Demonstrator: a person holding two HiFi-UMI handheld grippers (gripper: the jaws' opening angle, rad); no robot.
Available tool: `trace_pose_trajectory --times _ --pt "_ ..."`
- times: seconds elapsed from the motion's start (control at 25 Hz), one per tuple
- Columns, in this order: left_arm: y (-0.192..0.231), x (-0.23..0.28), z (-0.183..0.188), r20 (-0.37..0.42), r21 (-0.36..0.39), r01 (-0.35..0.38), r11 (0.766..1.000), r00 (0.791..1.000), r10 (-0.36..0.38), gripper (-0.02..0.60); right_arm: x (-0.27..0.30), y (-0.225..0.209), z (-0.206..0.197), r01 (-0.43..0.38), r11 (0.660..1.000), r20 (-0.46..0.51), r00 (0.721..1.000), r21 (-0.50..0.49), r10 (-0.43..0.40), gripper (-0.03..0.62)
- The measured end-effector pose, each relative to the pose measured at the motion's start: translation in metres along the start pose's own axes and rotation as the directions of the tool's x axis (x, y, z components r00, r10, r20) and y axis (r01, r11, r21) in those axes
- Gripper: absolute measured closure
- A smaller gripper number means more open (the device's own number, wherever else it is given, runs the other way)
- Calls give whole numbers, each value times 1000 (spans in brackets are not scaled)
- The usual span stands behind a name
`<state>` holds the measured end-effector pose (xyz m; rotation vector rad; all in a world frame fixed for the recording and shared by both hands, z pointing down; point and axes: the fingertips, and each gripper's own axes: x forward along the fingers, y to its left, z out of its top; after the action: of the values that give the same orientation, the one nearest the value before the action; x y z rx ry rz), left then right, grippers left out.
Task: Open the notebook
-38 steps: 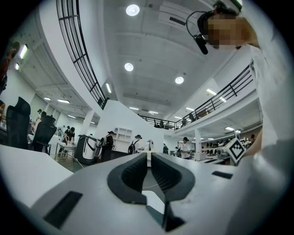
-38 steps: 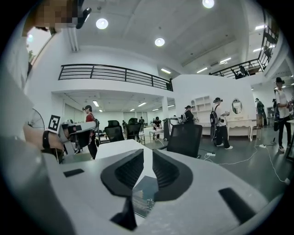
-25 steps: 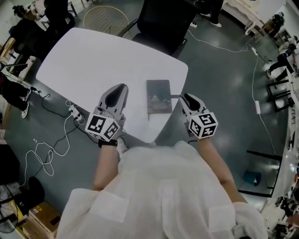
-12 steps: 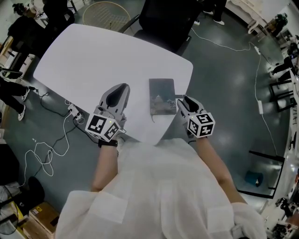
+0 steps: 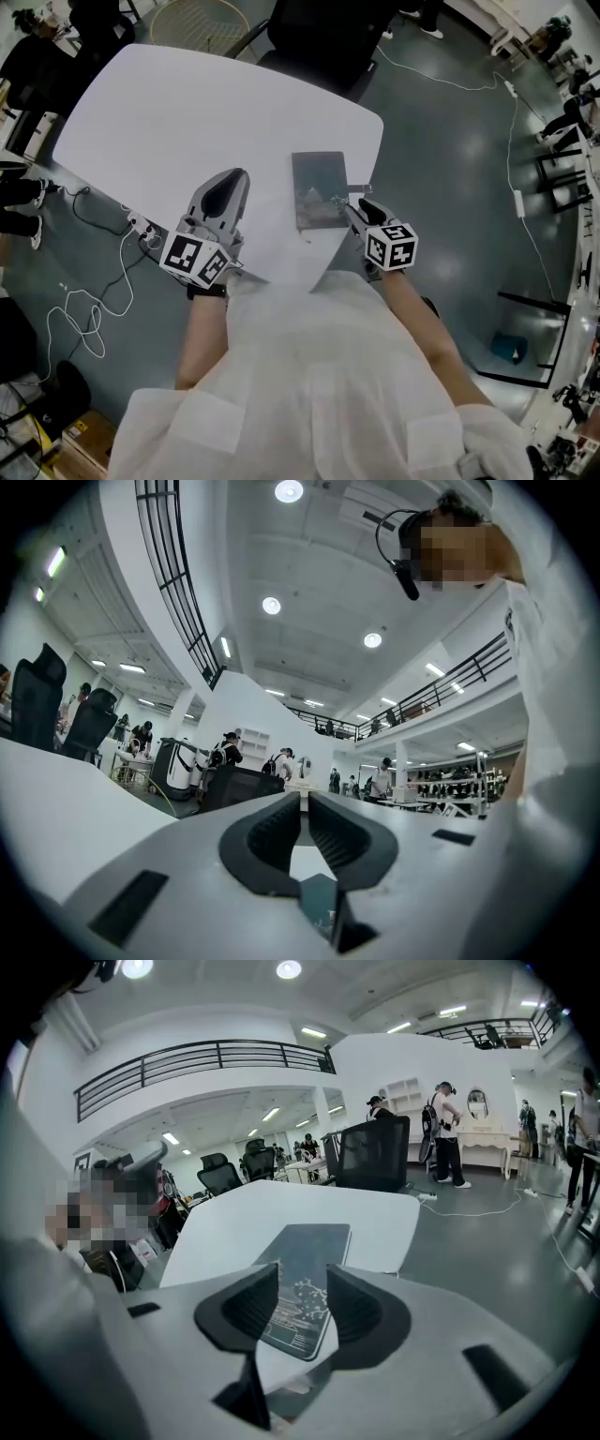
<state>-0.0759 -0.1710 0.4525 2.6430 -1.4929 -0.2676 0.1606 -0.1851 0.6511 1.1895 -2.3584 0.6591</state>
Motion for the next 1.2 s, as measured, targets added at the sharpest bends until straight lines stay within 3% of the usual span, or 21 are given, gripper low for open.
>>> trace_pose_trajectory --times 0.72,1.2 --pt "16 8 -15 -15 1 7 1000 1000 -7 554 34 -10 -39 4 997 -118 993 75 5 422" --pt "16 13 -18 -23 -4 18 1000 1000 -18 554 36 -9 -42 -10 993 -131 991 116 25 419"
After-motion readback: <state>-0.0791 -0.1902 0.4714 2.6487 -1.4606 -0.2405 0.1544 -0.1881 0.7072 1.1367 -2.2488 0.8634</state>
